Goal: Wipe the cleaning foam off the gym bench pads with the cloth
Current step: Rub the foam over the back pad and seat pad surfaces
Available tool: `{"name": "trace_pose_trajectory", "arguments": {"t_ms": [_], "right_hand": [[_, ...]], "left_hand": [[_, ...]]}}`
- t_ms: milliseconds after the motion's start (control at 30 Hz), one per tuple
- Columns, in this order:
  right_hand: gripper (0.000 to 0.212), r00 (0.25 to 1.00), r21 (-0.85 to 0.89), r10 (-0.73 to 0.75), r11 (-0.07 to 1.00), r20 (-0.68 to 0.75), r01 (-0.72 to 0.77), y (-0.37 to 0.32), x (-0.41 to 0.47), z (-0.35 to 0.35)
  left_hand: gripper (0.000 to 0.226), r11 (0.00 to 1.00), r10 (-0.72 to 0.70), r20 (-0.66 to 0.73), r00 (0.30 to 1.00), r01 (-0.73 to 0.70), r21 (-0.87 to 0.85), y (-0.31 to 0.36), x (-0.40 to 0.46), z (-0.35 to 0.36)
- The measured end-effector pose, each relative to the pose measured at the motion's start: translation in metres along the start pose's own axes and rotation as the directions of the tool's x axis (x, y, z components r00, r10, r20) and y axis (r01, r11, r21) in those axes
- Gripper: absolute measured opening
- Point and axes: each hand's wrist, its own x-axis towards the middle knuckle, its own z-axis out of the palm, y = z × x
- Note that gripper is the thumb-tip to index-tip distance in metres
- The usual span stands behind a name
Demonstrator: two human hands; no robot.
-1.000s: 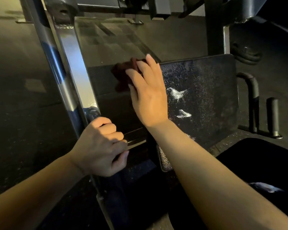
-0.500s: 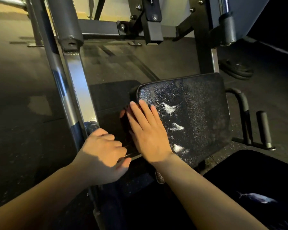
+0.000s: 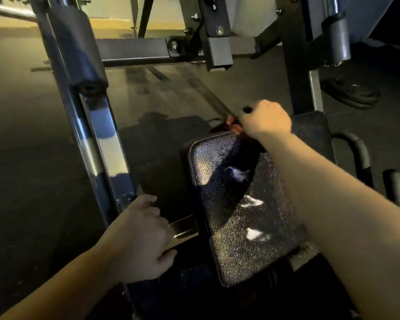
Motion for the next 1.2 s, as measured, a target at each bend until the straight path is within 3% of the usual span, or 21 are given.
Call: {"name": "trace_pose_trajectory", "arguments": {"t_ms": [100, 233, 367, 500, 567, 700, 933, 1067, 1133, 1200], "right_hand": [[0.051, 0.997, 0.021, 0.076, 0.997, -0.001, -0.076, 0.032, 0.023, -0.004], [0.045, 0.997, -0.001, 0.071, 0.997, 0.011, -0.071, 0.029, 0.026, 0.0], [0.044, 0.989, -0.03, -0.149, 0.988, 0.011, 0.149, -0.023, -0.012, 0.005], [0.043, 0.889, -0.039, -0.458, 0.888, 0.024, 0.458, -0.078, -0.057, 0.017], [0.041, 0.852, -0.005, -0.523, 0.852, 0.026, 0.523, -0.074, -0.058, 0.016], [0.045, 0.876, -0.041, -0.469, 0.883, -0.115, 0.468, -0.019, -0.028, 0.011], [0.064, 0.927, -0.059, -0.221, 0.975, -0.304, 0.213, 0.094, 0.04, 0.01], [0.047, 0.952, 0.081, -0.037, 0.995, -0.304, 0.065, 0.085, 0.043, 0.018], [0.044, 0.959, 0.044, -0.072, 0.995, -0.275, 0.087, 0.06, 0.028, 0.016], [0.044, 0.949, 0.003, -0.196, 0.979, -0.246, 0.202, 0.026, 0.006, 0.017]], "left_hand": [[0.034, 0.998, -0.027, 0.008, 1.0, 0.028, -0.049, 0.001, -0.001, 0.003], [0.033, 0.998, -0.046, 0.04, 0.998, 0.048, -0.045, -0.001, 0.001, 0.001], [0.036, 0.999, -0.052, 0.048, 0.997, 0.052, -0.004, 0.0, 0.001, 0.001], [0.034, 0.999, -0.05, 0.067, 0.996, 0.05, 0.008, 0.002, 0.001, -0.003], [0.034, 0.999, -0.05, 0.08, 0.996, 0.05, 0.007, 0.003, 0.001, -0.003], [0.033, 0.998, -0.056, 0.068, 0.996, 0.055, 0.004, 0.003, 0.001, 0.0], [0.034, 0.994, -0.091, 0.037, 0.995, 0.093, -0.057, 0.001, 0.0, 0.005], [0.032, 0.994, -0.085, 0.049, 0.995, 0.088, -0.064, 0.0, 0.002, 0.002], [0.031, 0.995, -0.086, 0.056, 0.995, 0.089, -0.053, 0.001, 0.001, 0.0], [0.03, 0.995, -0.088, 0.062, 0.994, 0.091, -0.04, 0.002, 0.002, -0.003]]}}
